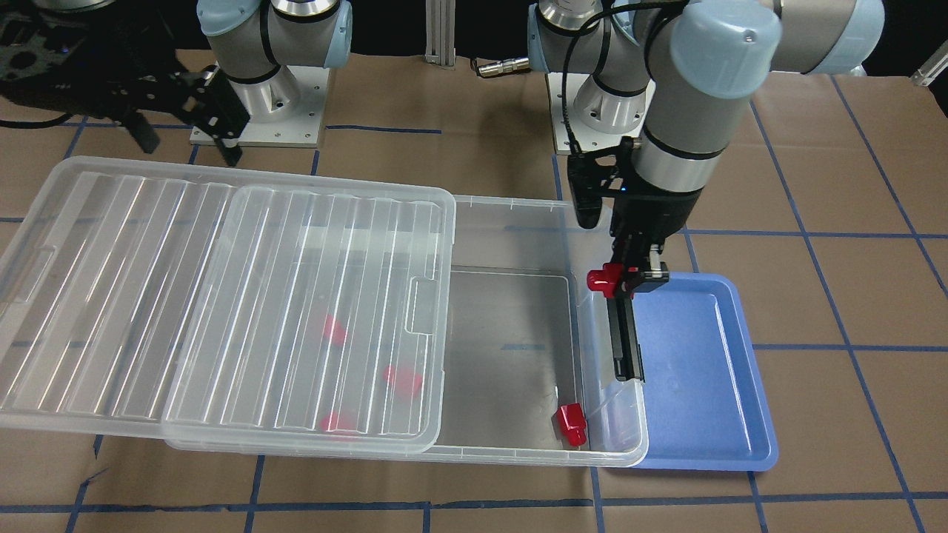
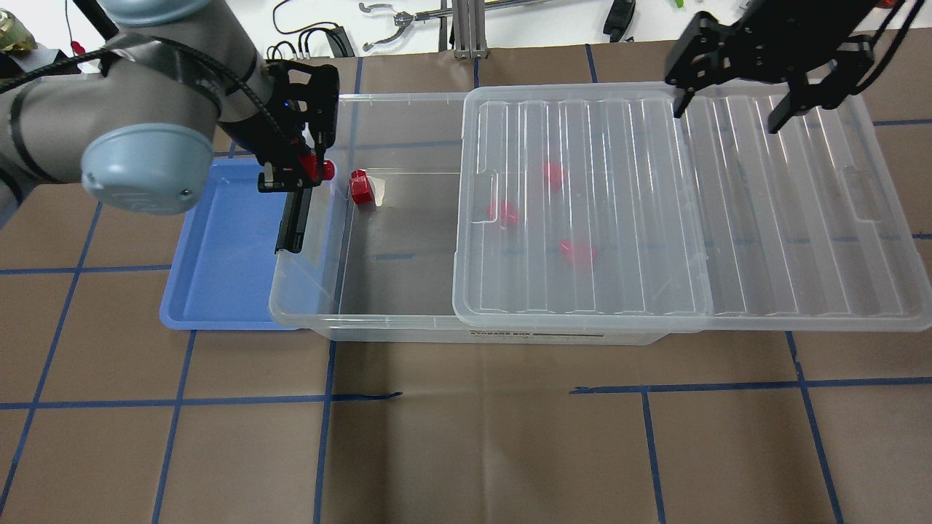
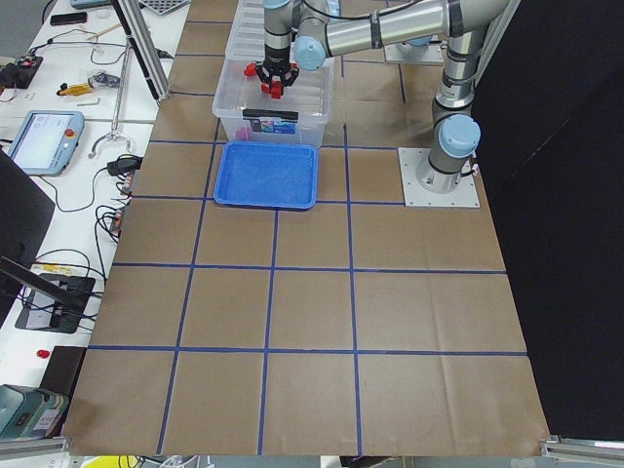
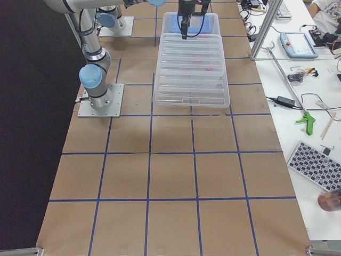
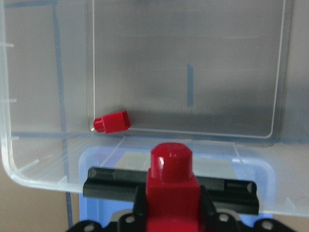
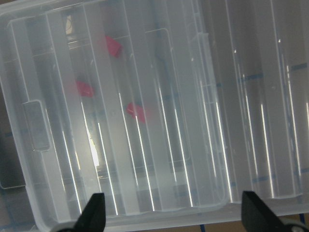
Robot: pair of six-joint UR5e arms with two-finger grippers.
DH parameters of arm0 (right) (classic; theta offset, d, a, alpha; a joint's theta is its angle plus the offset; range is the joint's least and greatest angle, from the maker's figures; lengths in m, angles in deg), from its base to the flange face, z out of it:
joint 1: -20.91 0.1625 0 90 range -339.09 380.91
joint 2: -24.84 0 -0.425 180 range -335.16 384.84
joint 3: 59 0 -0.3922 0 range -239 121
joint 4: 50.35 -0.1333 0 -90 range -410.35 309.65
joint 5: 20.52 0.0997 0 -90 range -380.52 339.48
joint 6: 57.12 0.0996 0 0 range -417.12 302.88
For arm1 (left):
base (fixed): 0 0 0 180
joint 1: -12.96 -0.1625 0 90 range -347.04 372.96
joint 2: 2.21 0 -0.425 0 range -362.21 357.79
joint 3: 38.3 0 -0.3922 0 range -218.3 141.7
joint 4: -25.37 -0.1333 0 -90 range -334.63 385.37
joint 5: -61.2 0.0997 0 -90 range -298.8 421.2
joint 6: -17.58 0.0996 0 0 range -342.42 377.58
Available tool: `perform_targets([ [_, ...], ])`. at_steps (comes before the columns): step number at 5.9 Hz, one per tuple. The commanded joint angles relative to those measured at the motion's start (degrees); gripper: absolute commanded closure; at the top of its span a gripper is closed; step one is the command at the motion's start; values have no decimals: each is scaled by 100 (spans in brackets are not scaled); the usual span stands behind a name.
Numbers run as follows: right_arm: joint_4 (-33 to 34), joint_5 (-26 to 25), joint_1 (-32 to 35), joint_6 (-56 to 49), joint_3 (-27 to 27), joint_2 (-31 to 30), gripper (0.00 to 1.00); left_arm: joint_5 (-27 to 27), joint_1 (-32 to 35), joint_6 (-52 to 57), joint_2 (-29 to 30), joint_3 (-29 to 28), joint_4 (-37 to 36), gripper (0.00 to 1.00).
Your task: Place red block in blue tray from box
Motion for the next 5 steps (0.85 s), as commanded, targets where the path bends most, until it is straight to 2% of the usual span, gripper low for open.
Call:
perform_targets([
  [1, 2, -23, 373, 395, 23, 106, 0, -48, -880, 533, -62, 128, 22, 71],
  [2, 46, -50, 365, 308, 32, 159, 0, -91, -1363, 1007, -53, 372, -21, 71],
  [3, 46, -58, 330, 289, 41, 186, 0, -179, -1681, 1351, 87, 723, -448, 70],
  [5, 73, -111, 16, 18, 15, 195, 0, -232, -1702, 1513, 1067, 1033, -1704, 70],
])
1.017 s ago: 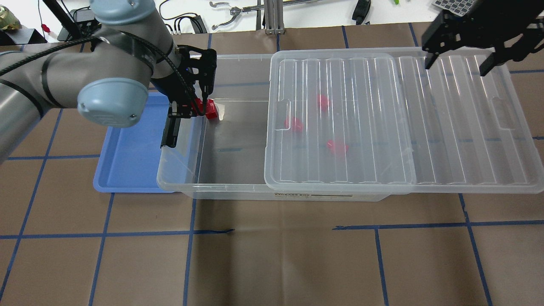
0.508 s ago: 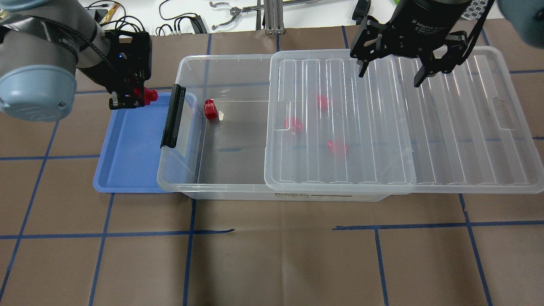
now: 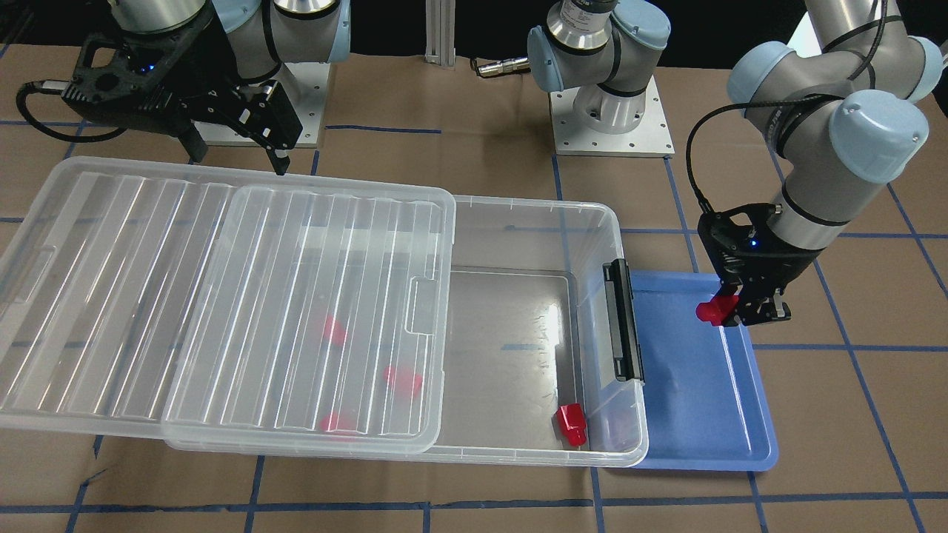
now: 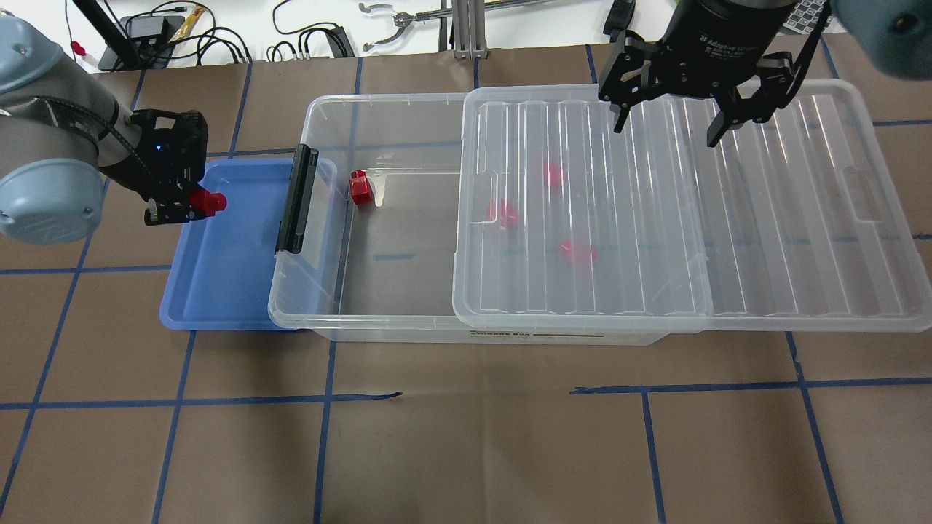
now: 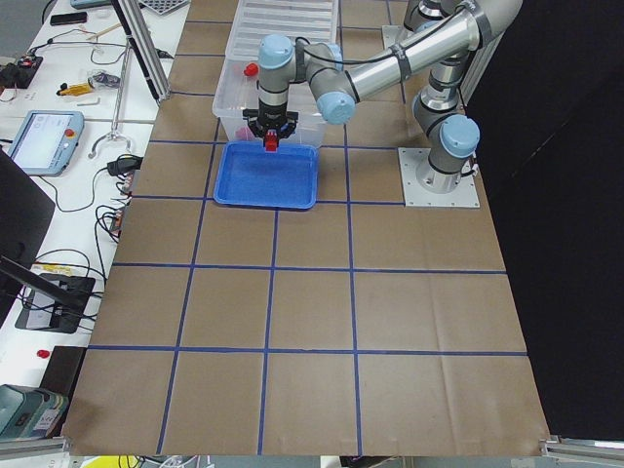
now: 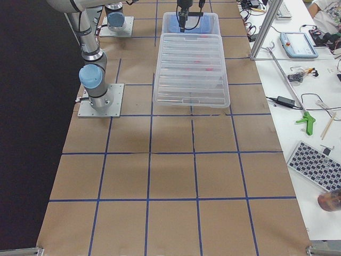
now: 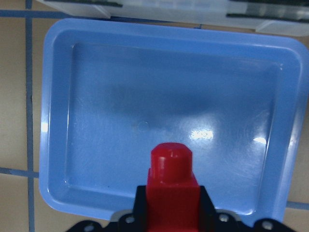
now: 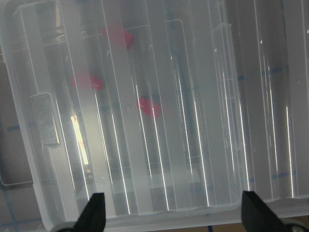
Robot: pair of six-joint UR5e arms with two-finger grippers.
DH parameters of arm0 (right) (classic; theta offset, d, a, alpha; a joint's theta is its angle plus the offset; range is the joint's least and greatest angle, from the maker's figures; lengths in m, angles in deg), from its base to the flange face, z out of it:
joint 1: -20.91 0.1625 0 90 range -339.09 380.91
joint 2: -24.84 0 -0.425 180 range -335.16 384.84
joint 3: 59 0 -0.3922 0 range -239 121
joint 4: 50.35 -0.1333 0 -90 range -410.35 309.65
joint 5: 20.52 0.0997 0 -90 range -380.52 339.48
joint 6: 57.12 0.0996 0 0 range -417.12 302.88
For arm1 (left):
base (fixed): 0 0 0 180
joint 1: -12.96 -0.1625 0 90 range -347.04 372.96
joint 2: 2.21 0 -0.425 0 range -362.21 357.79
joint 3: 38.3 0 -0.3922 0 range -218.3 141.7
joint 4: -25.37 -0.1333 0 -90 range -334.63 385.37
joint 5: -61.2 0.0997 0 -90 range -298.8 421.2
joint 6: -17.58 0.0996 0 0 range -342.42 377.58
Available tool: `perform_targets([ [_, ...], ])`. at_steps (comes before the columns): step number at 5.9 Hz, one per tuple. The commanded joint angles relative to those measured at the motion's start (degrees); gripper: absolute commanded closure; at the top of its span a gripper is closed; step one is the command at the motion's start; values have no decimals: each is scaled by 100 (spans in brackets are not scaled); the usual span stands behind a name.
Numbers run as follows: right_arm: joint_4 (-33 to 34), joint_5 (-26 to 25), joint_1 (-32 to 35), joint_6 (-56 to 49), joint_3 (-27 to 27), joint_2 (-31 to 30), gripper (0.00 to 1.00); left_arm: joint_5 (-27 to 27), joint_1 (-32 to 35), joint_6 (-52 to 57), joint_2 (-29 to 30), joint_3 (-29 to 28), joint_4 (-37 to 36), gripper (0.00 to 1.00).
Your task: Place red block in blue tray from box
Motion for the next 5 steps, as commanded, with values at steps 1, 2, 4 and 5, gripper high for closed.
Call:
perform_targets([
  [1, 6, -4, -743, -630, -22, 1, 0, -22, 17, 62, 1054, 116, -918, 66],
  [2, 15, 5, -1401, -1427, -65, 10, 0, -30, 104, 62, 1347, 116, -1236, 64],
  [4, 233, -13, -2361, -2808, -92, 210, 0, -22, 61, 45, 1421, 98, -1239, 2],
  [5, 296, -117, -2923, -3511, -101, 386, 0, 5, 105, 1, 1281, 28, -1160, 2],
])
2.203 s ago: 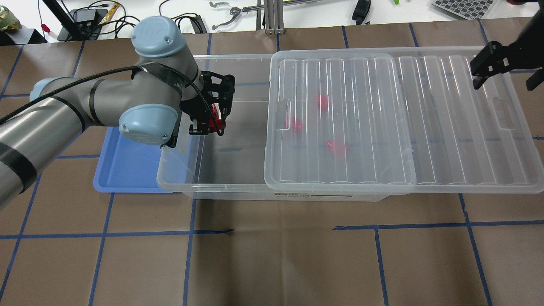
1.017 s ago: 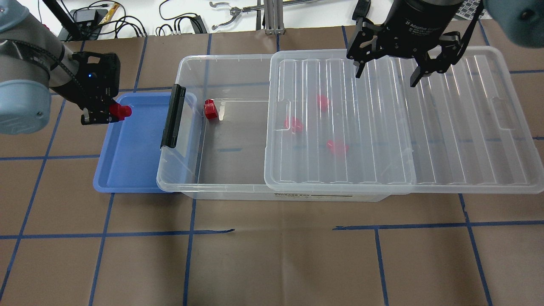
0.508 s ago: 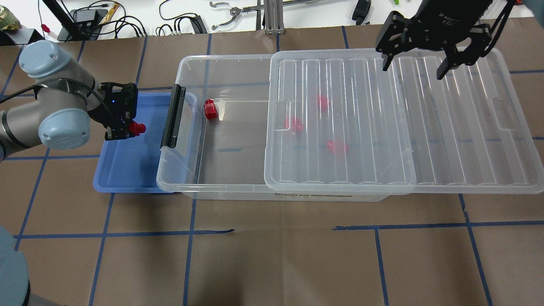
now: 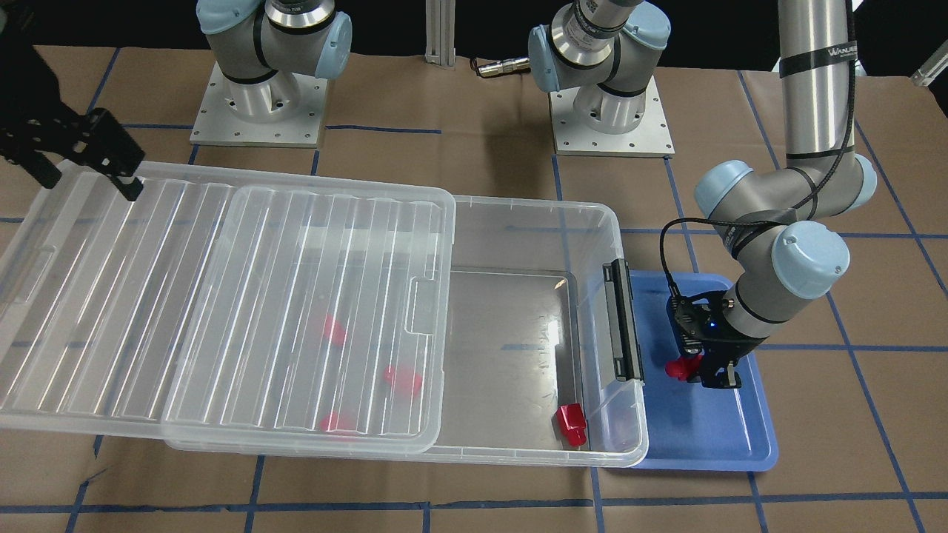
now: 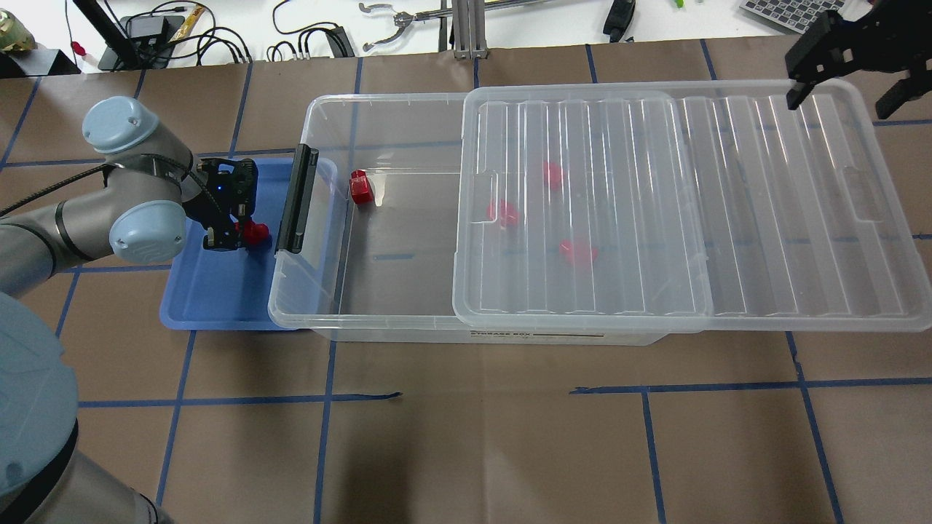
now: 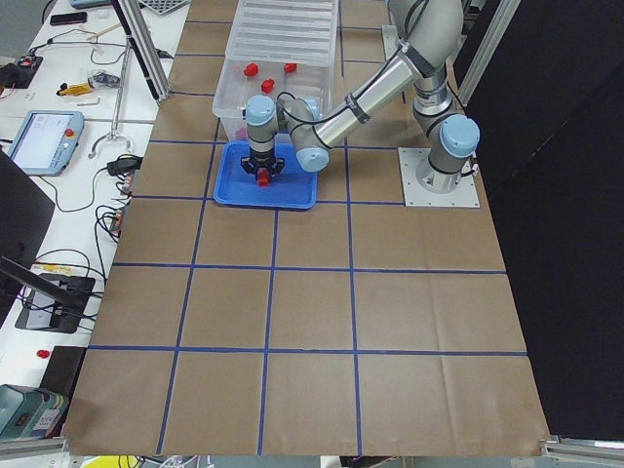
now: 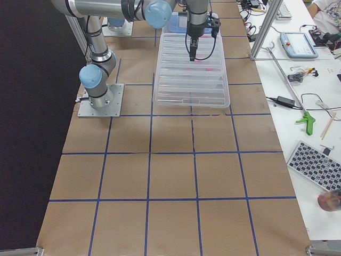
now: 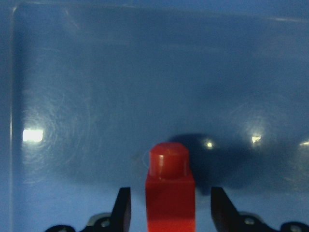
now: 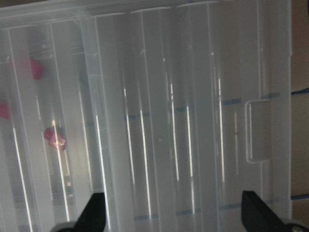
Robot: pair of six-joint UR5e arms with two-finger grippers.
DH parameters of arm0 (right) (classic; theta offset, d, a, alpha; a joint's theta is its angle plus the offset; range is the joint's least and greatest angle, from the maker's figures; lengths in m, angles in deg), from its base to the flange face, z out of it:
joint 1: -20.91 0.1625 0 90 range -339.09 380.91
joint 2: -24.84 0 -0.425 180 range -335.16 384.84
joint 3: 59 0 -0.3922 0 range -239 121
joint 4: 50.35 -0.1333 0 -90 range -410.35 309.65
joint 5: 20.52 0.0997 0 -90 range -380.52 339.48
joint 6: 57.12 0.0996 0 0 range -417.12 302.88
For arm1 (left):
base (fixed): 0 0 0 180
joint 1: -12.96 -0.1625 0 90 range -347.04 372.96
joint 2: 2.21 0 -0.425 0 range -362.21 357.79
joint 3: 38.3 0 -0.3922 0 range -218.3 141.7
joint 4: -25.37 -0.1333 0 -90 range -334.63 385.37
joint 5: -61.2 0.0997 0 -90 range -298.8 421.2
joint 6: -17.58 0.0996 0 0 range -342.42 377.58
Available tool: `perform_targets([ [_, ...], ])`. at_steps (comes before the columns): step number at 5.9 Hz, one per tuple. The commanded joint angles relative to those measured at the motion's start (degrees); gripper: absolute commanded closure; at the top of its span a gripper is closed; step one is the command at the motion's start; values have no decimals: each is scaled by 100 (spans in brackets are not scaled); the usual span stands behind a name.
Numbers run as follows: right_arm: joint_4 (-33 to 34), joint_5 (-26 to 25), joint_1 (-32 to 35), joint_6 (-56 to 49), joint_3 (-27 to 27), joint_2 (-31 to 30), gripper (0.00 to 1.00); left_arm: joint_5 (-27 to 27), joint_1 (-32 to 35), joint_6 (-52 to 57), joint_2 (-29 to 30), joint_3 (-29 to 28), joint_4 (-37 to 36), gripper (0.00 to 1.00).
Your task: Place red block in blue tray from box
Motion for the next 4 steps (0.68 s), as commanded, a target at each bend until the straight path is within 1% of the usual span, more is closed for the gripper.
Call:
perform_targets([
  [1, 92, -181, -948, -1037, -9, 330, 0, 10, 87, -297, -225, -56, 110, 2],
  [2, 101, -417, -1214, -1345, -9, 454, 0, 45, 236, -595, -574, -186, 746, 3],
  [3, 162, -716, -1347, -1427, -9, 551, 0, 11, 324, -885, -1083, -301, 1466, 6],
  [4, 467, -971, -1392, -1584, -114, 647, 0, 10, 421, -1306, -1427, -598, 2256, 6],
])
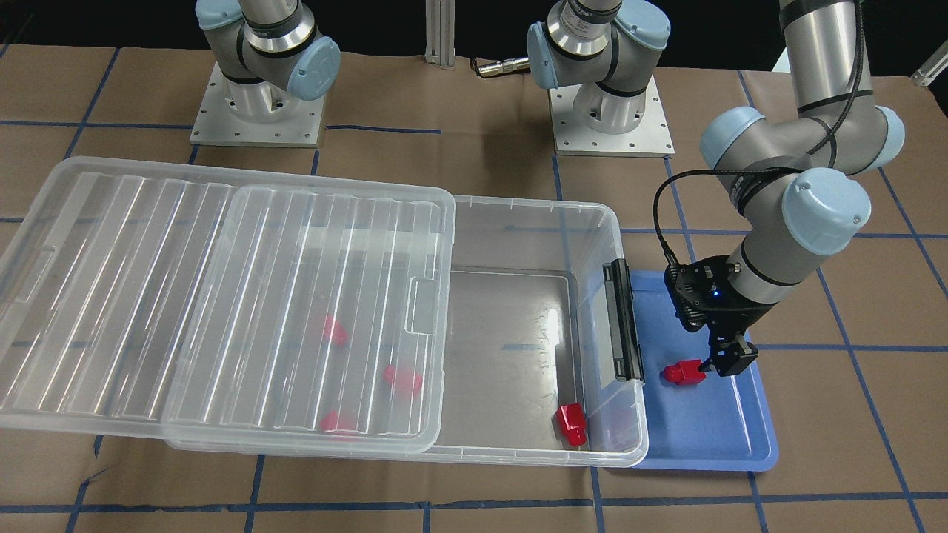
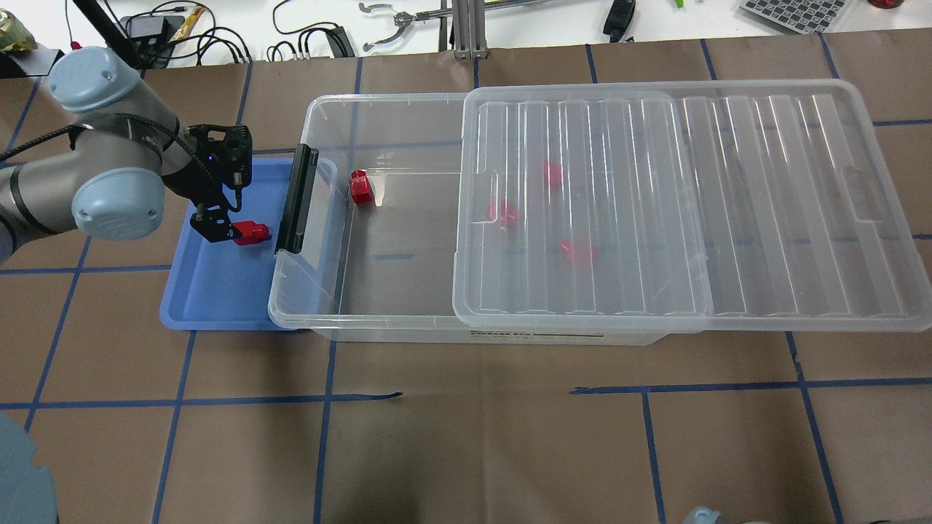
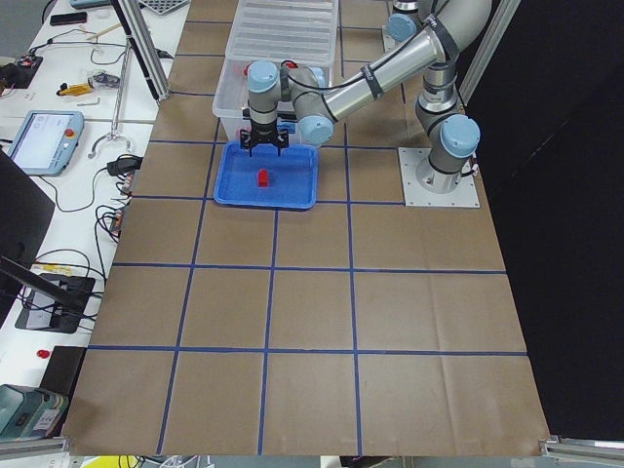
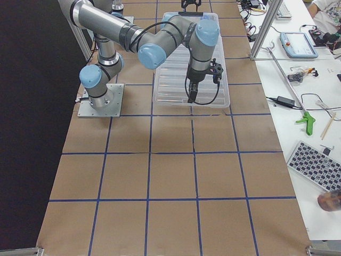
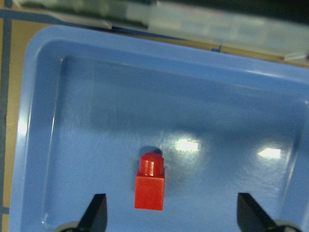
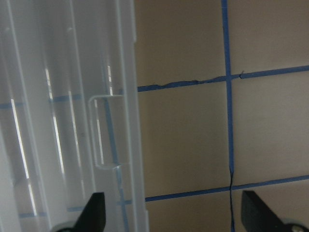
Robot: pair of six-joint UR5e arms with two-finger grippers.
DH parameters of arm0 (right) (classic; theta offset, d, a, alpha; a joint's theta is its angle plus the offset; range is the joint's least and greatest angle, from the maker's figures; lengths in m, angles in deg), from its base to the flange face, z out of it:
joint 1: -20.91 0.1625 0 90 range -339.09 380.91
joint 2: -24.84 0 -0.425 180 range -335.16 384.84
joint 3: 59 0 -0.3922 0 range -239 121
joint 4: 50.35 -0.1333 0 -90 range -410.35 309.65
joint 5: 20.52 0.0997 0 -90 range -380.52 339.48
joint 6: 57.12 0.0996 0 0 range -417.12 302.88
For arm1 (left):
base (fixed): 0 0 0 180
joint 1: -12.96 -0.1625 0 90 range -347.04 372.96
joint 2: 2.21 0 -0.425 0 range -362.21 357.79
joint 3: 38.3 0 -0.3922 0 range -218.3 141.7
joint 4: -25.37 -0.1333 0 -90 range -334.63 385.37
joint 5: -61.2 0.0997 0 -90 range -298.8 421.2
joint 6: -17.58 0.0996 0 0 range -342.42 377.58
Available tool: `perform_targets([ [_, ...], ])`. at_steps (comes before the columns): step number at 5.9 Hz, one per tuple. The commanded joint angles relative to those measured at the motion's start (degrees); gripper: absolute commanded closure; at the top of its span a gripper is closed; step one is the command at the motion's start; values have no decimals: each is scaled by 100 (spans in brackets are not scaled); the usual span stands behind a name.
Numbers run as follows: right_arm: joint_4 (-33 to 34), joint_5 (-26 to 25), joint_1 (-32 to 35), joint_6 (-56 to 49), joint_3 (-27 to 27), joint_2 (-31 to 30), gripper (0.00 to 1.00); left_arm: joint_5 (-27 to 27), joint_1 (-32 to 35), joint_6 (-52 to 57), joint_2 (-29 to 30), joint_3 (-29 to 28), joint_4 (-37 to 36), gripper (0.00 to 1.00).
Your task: Place red block in blue tray from box
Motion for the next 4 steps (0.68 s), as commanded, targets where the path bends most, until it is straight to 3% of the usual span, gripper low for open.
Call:
perform_targets([
  [1, 620, -195, -366, -443, -331, 121, 0, 3, 449, -1145, -480, -639, 1153, 6],
  [3, 1447, -159, -483, -525, -919, 174, 0, 3, 1144, -1756, -568, -2016, 3282, 5],
  [4, 1824, -168, -483, -499, -1236, 165, 0, 81, 1242, -2517, -352, -2397, 3432, 3],
])
